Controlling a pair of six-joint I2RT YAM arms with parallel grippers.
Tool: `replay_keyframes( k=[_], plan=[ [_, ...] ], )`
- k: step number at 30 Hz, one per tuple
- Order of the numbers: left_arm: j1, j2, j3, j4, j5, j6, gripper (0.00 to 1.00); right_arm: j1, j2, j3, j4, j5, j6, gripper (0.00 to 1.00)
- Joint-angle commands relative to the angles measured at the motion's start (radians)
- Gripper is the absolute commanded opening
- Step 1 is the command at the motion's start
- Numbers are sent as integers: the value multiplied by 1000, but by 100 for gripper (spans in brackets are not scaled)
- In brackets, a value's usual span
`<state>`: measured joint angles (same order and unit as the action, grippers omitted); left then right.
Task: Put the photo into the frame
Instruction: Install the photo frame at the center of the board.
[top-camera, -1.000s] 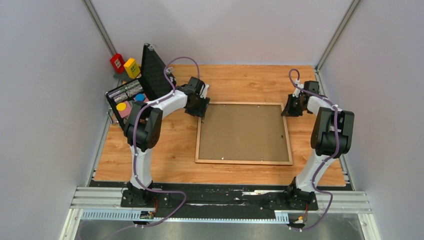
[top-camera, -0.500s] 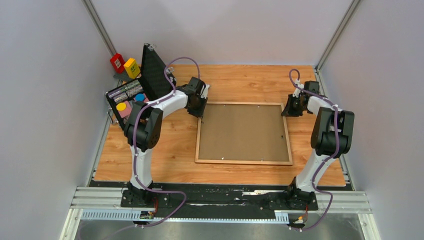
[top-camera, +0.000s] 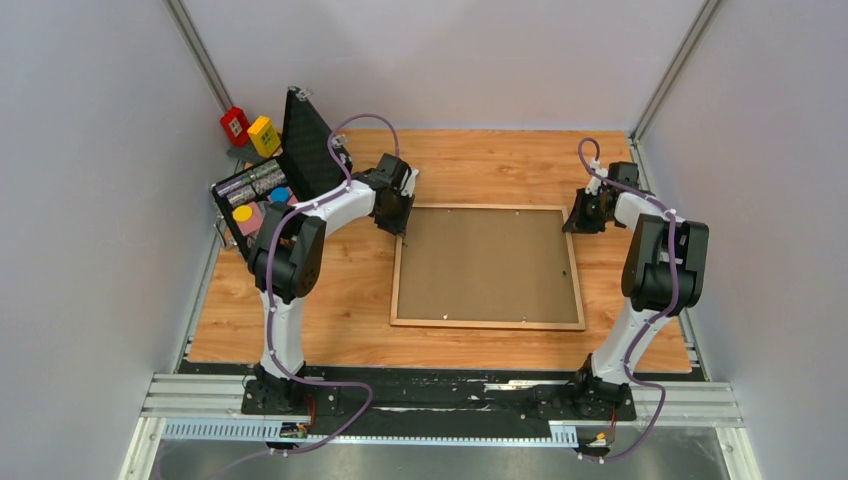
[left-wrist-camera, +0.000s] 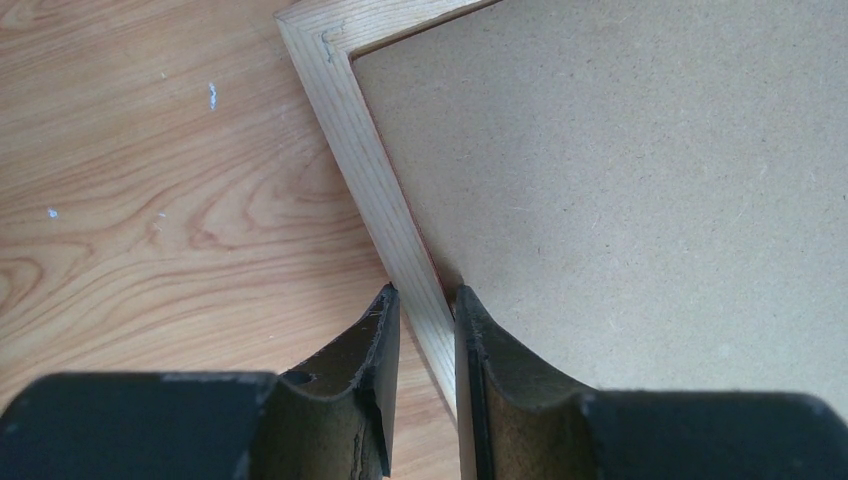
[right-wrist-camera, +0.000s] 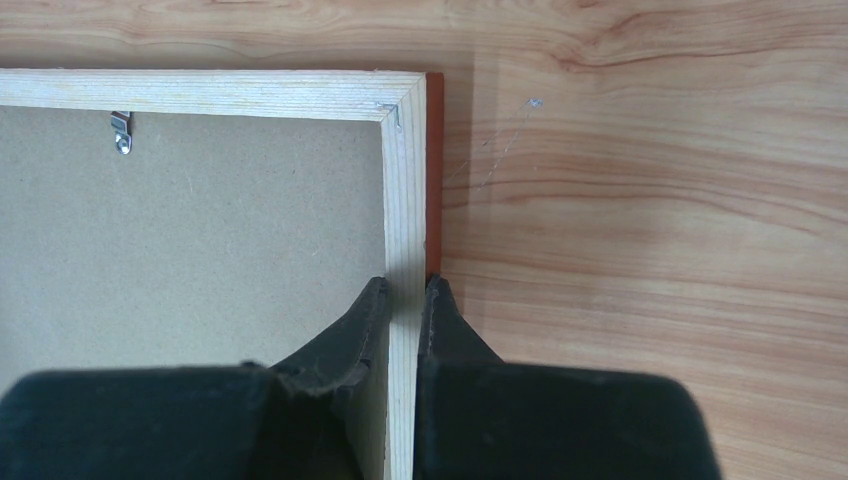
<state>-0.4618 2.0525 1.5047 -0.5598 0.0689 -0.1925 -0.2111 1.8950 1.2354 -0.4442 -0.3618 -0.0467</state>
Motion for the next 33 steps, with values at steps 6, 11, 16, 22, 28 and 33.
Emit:
replay_keyframes(
  k=[6,11,16,22,28,33],
  plan=[
    [7,-26,23,-6,-15,22,0,-19,-4,14,57,-12,10,17],
    [6,-32,15,1,-14,25,0,-23,-4,15,59,14,8,45],
    [7,-37,12,3,-24,20,0,-35,-31,5,54,24,-3,56],
    [6,-49,1,11,-33,0,0,-36,-137,-60,-3,10,-59,58],
    [6,-48,-2,15,-18,-11,0,-33,-288,-210,-38,9,-136,58],
    [6,-48,-4,15,-11,-13,0,-27,-379,-292,-55,-16,-161,59]
  ],
)
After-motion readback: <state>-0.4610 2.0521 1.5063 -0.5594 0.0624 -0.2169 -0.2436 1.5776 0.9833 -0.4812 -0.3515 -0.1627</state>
